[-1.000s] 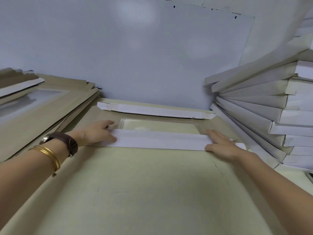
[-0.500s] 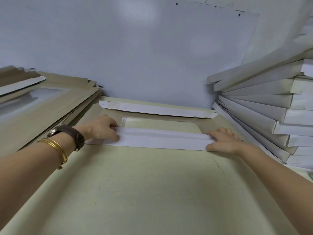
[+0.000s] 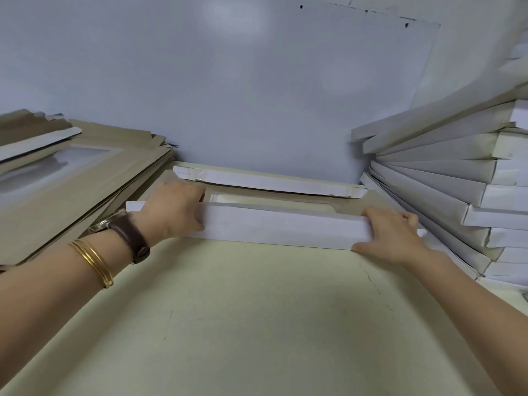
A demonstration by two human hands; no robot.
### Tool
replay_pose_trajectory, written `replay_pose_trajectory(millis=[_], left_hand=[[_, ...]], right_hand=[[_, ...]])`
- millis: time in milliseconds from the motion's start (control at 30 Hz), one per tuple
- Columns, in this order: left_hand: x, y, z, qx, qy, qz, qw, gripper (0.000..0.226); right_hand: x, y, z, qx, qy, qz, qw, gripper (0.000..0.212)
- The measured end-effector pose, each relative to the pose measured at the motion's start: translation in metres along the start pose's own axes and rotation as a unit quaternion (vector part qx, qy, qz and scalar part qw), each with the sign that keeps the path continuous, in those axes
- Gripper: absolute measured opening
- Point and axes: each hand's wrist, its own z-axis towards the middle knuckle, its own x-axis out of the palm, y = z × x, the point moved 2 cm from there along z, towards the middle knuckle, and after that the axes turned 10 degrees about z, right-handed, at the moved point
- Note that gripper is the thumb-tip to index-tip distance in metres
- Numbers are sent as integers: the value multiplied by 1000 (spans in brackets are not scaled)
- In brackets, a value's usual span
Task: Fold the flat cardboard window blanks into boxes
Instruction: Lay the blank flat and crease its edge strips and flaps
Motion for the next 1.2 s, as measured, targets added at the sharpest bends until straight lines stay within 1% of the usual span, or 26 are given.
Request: replay_pose_trajectory(millis=[67, 133, 233, 300, 333, 367, 433, 500, 600, 700, 767, 833, 900, 967, 1100, 1200], left_hand=[[-3, -2, -4, 9, -17, 7, 1000, 28], [-3, -4, -9, 16, -4, 11, 1000, 27], [-4, -13, -15, 35, 35, 29, 998, 23], [-3, -22, -18, 59, 86, 2, 995, 18], [-2, -26, -20, 72, 118, -20, 990, 21], [-2, -31, -21, 83, 152, -43, 984, 30], [-4, -44, -24, 103, 206, -99, 968, 59], [-7, -58, -26, 125, 236, -141, 953, 81], [-8, -82, -28, 159, 278, -153, 935, 98], [-4, -105, -28, 192, 296, -151, 923, 99], [0, -117, -27, 194, 280, -168, 925, 94], [6, -124, -29, 194, 252, -181, 931, 91], [15, -125, -32, 197, 229, -176, 937, 88], [22, -122, -34, 200, 212, -170, 941, 84], [32, -113, -35, 202, 210, -138, 946, 80], [38, -101, -35, 192, 213, -117, 951, 71]], right_hand=[[-2, 2, -7, -9, -23, 0, 1000, 40], [-3, 4, -14, -14, -27, -3, 1000, 37], [-2, 9, -25, -10, -35, -17, 999, 22], [0, 14, -32, -2, -34, -34, 999, 14], [2, 18, -36, 5, -24, -40, 999, 11], [2, 22, -40, 11, -11, -47, 999, 8], [3, 32, -46, 15, 12, -57, 998, 3], [6, 46, -50, 4, 33, -43, 999, 17], [11, 72, -55, -31, 72, 39, 996, 47], [20, 101, -53, -65, 157, 146, 975, 67], [28, 121, -50, -72, 209, 205, 953, 69], [37, 135, -48, -72, 237, 235, 940, 66], [47, 141, -46, -90, 241, 206, 944, 66], [56, 138, -46, -97, 237, 174, 951, 71], [64, 115, -45, -69, 233, 131, 961, 76], [62, 90, -43, -42, 229, 112, 966, 76]])
